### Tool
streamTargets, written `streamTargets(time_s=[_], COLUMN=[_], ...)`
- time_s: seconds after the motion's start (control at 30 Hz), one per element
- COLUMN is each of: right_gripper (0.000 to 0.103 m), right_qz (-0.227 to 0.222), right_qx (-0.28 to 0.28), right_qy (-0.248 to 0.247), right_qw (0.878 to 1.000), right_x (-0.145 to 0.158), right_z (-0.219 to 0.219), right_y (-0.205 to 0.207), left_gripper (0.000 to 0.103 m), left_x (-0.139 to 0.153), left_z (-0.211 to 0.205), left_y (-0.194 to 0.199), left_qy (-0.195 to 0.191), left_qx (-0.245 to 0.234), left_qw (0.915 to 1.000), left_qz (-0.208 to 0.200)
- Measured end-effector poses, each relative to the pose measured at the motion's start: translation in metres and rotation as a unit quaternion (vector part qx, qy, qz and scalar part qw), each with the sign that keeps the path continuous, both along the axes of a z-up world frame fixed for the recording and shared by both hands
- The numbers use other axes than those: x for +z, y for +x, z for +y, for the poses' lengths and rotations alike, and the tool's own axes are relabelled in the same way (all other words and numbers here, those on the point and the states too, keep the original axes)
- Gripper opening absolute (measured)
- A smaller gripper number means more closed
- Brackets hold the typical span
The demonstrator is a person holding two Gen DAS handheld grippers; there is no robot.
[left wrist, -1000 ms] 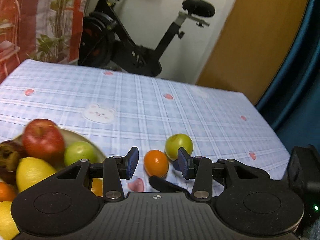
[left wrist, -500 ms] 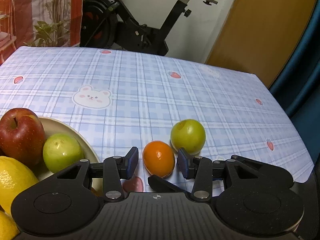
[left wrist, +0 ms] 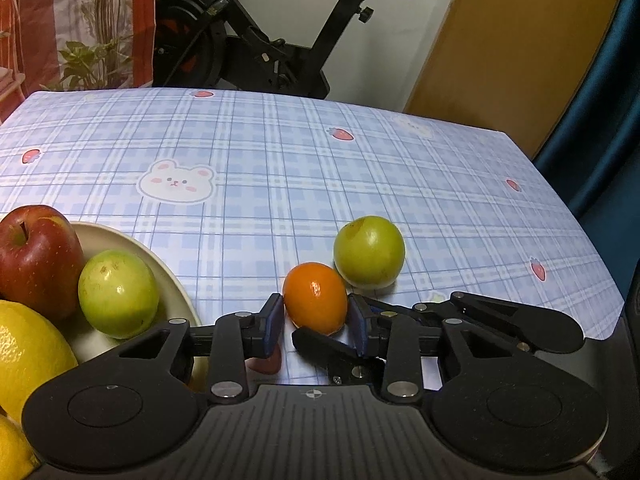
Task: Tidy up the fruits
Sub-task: 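Close the left gripper on the tangerine while the right gripper clamps it too, then carry the tangerine over the plate with both grippers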
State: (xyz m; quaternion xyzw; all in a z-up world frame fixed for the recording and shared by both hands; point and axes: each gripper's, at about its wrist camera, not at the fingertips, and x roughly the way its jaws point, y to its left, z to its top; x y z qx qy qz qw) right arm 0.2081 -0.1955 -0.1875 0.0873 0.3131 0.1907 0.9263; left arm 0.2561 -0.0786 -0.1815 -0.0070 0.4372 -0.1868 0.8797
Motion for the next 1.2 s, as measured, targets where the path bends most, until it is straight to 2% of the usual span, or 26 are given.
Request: streamTargets(time_s=[0.43, 0.6, 0.93, 1.2], right_gripper=[0.034, 0.034, 0.034, 0.034], right_qz=[-0.029, -0.047, -0.098, -0.106], right_qx=[0.009, 0.025, 0.072, 0.126], right_qy=[-0.009, -0.025, -0.039, -0.053], right_qw=[1.000, 0.998, 0.992, 0.985], right_x=[0.006, 0.017, 0.052, 0.056], right_z=[0.006, 0.015, 0.052, 0.106], right_y=[-0.031, -0.045, -0.054, -0.048], left_gripper=[0.037, 0.037, 0.037, 0.037], left_x=[0.009, 0.022, 0.058, 0.061], left_z=[0.005, 0.015, 0.055, 0.102], left_y=[-0.033, -0.053, -0.086, -0.099], left_qy=[-0.004, -0.009, -0.008, -0.011], left_qx=[-0.007, 0.004, 0.058, 0.102], left_qw=[0.9998, 0.9991, 0.9931, 0.9893], left_qz=[-0.018, -0.042, -0.101, -0.104])
